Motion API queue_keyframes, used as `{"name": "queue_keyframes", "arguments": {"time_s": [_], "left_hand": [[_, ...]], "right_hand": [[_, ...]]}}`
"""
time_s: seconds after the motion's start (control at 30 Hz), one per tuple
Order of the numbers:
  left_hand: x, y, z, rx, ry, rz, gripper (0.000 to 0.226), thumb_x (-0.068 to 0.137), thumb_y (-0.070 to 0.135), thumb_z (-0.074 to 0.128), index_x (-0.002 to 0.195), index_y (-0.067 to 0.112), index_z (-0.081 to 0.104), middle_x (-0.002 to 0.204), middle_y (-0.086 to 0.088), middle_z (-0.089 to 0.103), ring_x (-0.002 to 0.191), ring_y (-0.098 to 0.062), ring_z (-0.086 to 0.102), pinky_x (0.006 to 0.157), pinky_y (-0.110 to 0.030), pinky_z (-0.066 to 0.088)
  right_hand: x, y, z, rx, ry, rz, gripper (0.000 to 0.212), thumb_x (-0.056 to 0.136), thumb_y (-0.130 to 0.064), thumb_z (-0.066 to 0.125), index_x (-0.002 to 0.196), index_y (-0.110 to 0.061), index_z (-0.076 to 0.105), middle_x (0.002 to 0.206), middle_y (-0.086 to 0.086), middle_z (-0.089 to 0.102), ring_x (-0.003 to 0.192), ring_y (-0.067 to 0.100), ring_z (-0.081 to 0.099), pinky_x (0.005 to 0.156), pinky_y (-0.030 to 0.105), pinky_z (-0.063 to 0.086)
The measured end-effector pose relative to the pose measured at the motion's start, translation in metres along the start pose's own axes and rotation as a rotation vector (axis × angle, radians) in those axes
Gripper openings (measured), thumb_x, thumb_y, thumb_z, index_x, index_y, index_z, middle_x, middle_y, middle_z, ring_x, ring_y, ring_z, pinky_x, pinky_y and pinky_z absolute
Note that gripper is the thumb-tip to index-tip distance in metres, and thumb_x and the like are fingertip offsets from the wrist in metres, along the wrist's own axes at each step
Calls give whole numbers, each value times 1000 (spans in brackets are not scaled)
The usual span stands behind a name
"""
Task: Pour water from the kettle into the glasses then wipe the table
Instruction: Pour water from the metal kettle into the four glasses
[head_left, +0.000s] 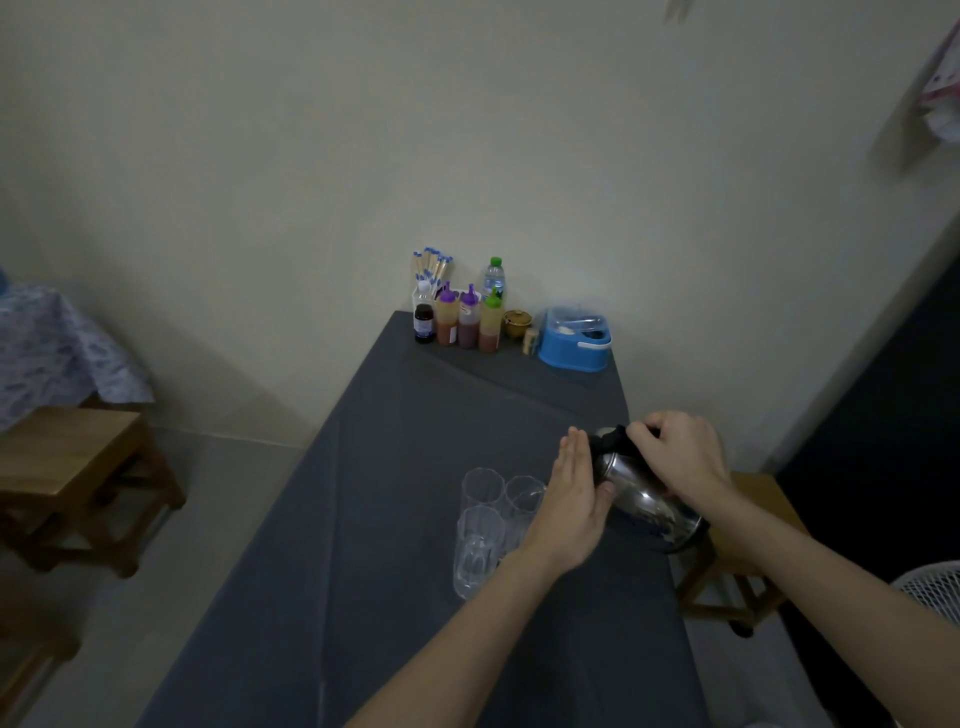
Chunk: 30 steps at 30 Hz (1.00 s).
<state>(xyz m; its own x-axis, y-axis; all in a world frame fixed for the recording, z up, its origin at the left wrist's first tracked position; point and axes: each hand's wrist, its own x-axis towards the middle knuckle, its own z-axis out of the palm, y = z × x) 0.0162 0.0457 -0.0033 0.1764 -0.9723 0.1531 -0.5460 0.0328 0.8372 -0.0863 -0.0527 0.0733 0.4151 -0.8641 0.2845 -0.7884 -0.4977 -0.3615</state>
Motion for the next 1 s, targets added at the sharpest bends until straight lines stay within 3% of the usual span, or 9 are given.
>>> {"name": "queue_keyframes", "arguments": {"time_s": [0.17, 0.3, 0.4, 0.5, 0.83, 0.93, 1.0], "left_hand": [[1, 1, 0, -1, 9, 3, 65, 103, 24, 33, 150, 6, -9, 160, -7, -12, 146, -14, -13, 120, -30, -4], [1, 5, -1, -13, 11, 3, 66, 103, 24, 33, 150, 7, -11, 160, -7, -13, 146, -15, -14, 120, -30, -4], [0, 6, 0, -16, 16, 3, 66, 103, 24, 33, 150, 8, -11, 160, -7, -14, 146, -15, -14, 120, -30, -4], [0, 9, -1, -22, 14, 4, 66, 103, 23, 33, 150, 7, -11, 160, -7, -14, 146, -16, -13, 120, -30, -4], [-1, 14, -4, -9, 6, -11, 67, 103, 24, 34, 151, 8, -10, 160, -5, -13, 146, -14, -13, 120, -30, -4], [0, 16, -6, 30, -4, 4, 65, 103, 23, 32, 150, 7, -9, 160, -6, -12, 146, -13, -13, 119, -27, -4], [1, 16, -7, 64, -24, 11, 63, 104, 24, 31, 150, 7, -8, 161, -6, -11, 147, -14, -11, 118, -25, -4]], "right_hand": [[0, -4, -5, -10, -4, -20, 32, 89, -25, 55, 60, -15, 65, 47, -4, 49, 46, 6, 45, 43, 23, 25], [5, -2, -7, -14, 12, -48, 35, 85, -26, 56, 54, -11, 61, 47, 2, 51, 47, 16, 48, 44, 24, 28], [6, -3, -8, -37, 28, -58, 36, 85, -24, 58, 51, -15, 55, 44, -2, 46, 45, 7, 43, 44, 22, 24], [4, -5, -11, -51, 32, -64, 35, 86, -24, 58, 54, -12, 59, 45, 0, 48, 46, 14, 45, 43, 22, 25], [-1, -5, -13, -27, 33, -11, 35, 88, -25, 57, 54, -16, 59, 45, -3, 49, 46, 6, 43, 43, 23, 25], [-5, -1, -12, -6, 41, 30, 35, 89, -27, 56, 59, -12, 66, 48, 0, 53, 47, 8, 47, 44, 22, 29], [-9, 4, -9, 43, 65, 67, 37, 89, -26, 57, 55, -13, 61, 47, -2, 51, 47, 9, 48, 45, 23, 31]]}}
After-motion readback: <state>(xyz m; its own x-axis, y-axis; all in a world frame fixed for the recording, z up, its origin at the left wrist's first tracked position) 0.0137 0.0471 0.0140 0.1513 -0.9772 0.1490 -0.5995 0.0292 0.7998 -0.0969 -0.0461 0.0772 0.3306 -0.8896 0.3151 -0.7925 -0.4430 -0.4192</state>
